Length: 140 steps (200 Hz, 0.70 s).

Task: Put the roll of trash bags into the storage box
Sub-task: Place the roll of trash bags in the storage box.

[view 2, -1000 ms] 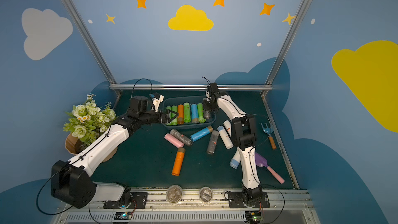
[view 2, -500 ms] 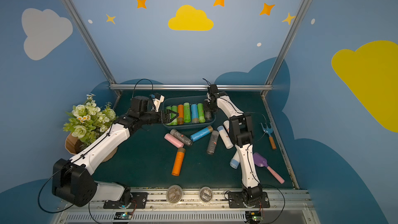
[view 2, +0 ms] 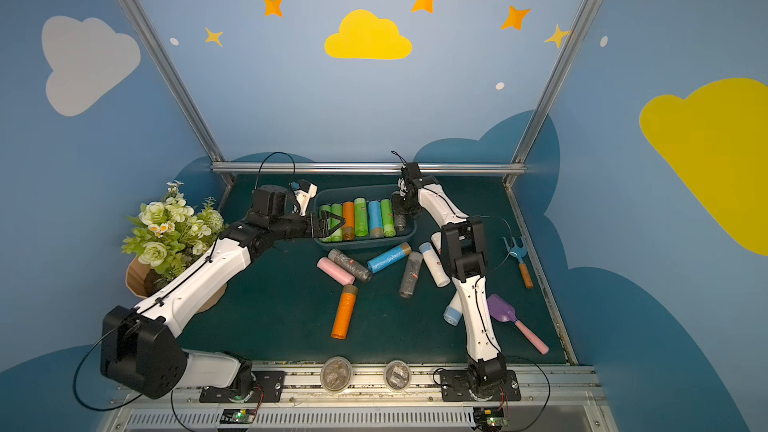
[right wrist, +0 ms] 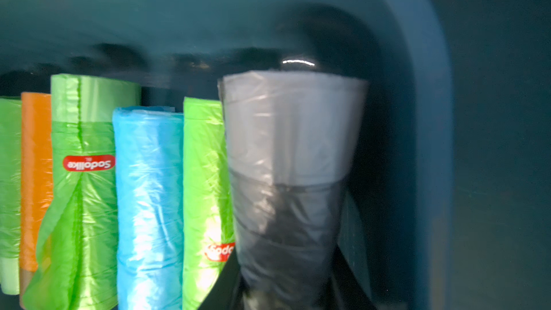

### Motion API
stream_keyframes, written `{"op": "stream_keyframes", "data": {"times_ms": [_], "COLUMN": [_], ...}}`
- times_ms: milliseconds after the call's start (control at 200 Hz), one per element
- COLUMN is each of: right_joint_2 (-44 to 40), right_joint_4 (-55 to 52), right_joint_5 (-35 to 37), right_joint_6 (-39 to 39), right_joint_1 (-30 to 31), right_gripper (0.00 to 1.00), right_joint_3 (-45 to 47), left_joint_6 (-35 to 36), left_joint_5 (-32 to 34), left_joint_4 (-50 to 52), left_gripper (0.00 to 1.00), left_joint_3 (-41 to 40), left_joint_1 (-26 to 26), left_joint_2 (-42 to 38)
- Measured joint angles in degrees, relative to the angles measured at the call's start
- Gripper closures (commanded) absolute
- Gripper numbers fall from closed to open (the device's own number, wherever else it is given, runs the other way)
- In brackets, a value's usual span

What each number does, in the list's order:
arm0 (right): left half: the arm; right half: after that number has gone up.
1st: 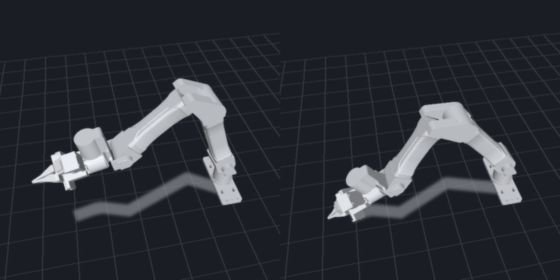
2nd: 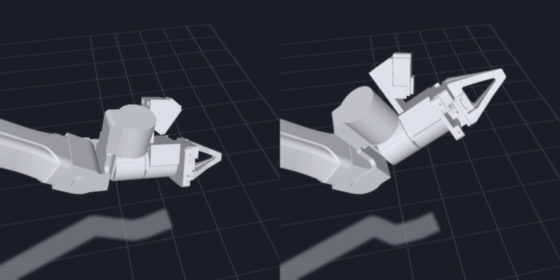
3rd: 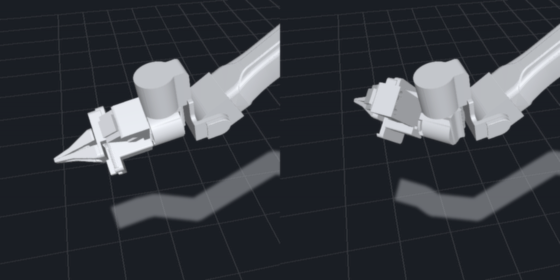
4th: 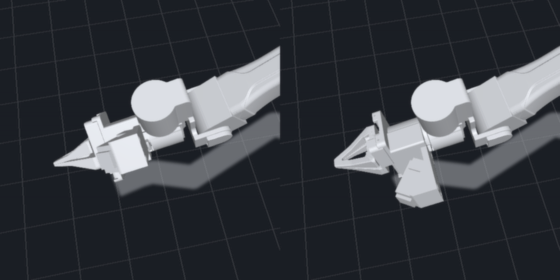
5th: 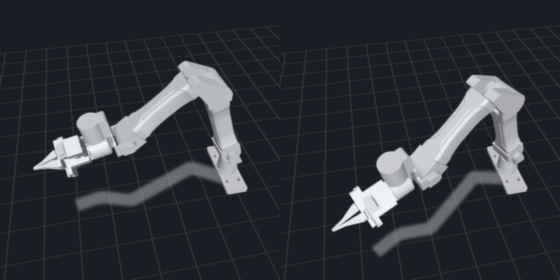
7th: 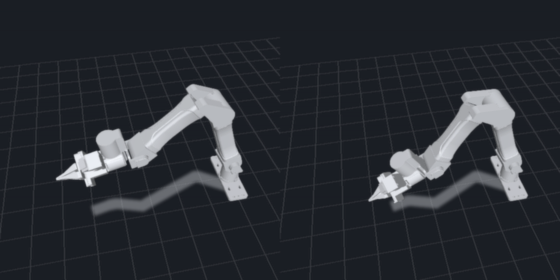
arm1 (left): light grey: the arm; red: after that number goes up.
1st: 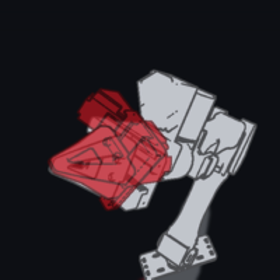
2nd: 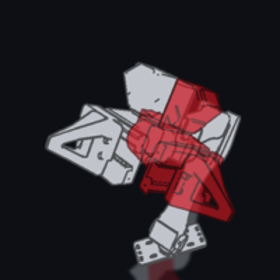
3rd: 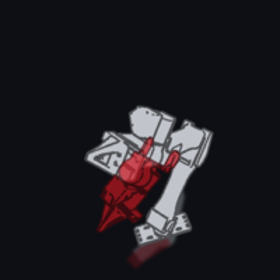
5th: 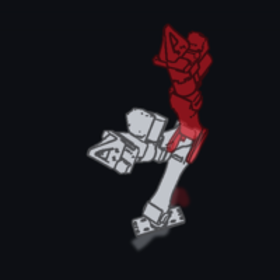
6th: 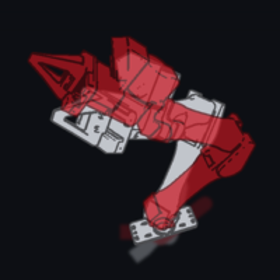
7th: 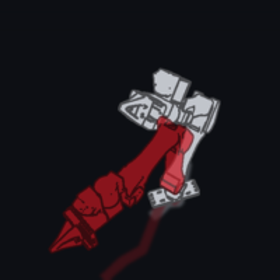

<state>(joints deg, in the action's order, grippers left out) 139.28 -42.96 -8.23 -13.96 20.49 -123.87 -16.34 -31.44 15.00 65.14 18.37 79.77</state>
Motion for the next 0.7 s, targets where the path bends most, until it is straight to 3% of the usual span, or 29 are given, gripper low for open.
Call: {"op": "stream_keyframes", "data": {"times_ms": [701], "right_joint_2": [1.8], "right_joint_4": [-3.0], "right_joint_5": [0.2], "right_joint_6": [0.3], "right_joint_1": [0.6], "right_gripper": [0.57], "right_joint_3": [-3.6], "left_joint_6": [-0.3], "left_joint_5": [-0.5], "left_joint_4": [0.0], "left_gripper": [0.0], "left_joint_3": [0.0], "left_joint_1": [-0.4], "left_joint_2": [0.0]}}
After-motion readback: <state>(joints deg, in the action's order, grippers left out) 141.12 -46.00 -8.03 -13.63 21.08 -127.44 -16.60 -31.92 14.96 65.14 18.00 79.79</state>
